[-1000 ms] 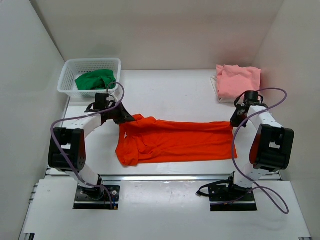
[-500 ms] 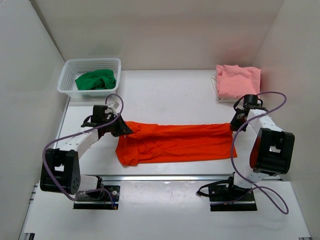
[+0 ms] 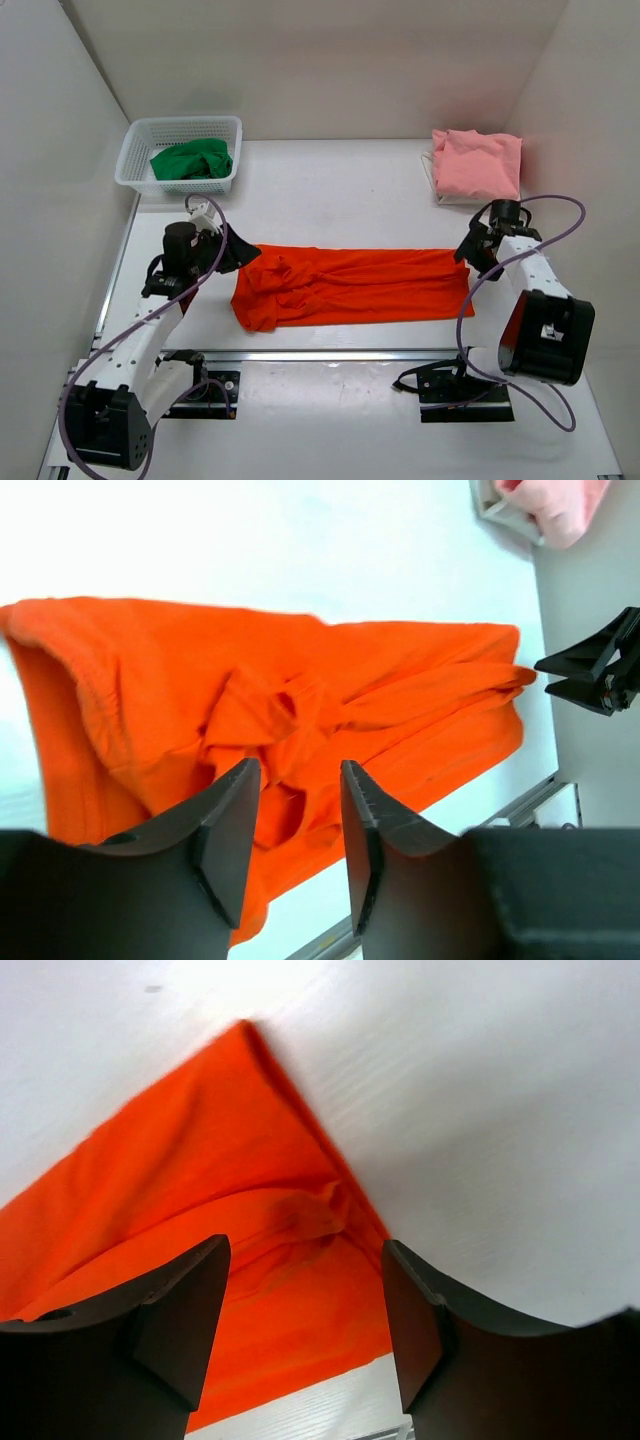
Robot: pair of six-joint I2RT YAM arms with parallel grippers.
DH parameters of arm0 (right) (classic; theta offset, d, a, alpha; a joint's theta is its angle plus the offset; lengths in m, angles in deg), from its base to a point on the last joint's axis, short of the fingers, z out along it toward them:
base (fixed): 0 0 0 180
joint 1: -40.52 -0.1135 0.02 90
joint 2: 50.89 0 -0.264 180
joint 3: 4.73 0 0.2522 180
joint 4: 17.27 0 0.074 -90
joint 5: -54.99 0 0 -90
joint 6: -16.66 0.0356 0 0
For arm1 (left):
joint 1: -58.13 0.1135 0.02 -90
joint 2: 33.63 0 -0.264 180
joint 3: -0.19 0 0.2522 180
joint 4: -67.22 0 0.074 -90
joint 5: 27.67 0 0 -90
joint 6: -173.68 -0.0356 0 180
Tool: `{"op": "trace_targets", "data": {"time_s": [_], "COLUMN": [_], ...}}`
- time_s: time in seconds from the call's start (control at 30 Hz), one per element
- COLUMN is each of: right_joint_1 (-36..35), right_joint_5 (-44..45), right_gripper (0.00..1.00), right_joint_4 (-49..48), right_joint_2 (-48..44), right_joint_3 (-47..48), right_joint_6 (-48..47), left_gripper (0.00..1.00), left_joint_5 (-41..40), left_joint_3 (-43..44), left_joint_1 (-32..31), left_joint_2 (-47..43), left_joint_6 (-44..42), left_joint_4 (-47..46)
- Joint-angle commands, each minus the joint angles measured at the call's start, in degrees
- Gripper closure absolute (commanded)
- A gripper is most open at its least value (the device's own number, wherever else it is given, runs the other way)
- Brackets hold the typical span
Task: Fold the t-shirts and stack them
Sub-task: Fold the other side of the tshirt into a rectangle, then rotate the tshirt 90 degrees
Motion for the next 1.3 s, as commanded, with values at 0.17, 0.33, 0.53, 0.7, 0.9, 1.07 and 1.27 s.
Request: {"op": "trace_targets", "data": {"time_s": [0.17, 0.33, 0.53, 0.7, 0.9, 1.07, 1.27], "right_joint_1": [-3.5, -8.6, -15.2, -22.9, -34.7, -47.8, -53.8], "right_joint_5": [-8.2, -7.7, -5.4, -2.4, -5.6, -12.4, -15.6], "right_gripper": [0.40, 0.41, 0.41, 0.42, 0.42, 0.42, 0.44], "right_joint_4": [-9.4, -9.3, -0.9, 2.1, -0.5, -17.3, -34.0], "right_joint_2": [-5.6, 5.8, 15.2, 10.3, -5.3, -17.5, -17.0], "right_joint_3": [0.3, 4.0, 5.0, -3.9, -12.8, -24.0, -27.5], "right_joint_6": [-1.4, -1.6, 1.1, 8.4, 19.5, 32.4, 32.8], "left_gripper": [0.56, 0.60, 0.67, 0.72, 0.76, 0.77, 0.82], "left_joint_5": [-4.1, -11.3, -18.1, -17.9, -17.5, -19.2, -8.9], "left_joint_3": [2.8, 1.3, 8.5, 22.7, 54.5, 88.8, 127.1], "left_joint_1": [-7.6, -10.9, -14.4, -16.4, -16.1, -16.9, -15.2], "left_joint_2": [6.1, 12.9, 28.7, 47.8, 66.6, 88.0, 109.7], "left_joint_6": [3.1, 8.1, 7.0, 4.0, 0.4, -3.7, -1.3], "left_joint_4": [0.1, -0.5, 5.8, 11.1, 21.1, 37.6, 47.2]}}
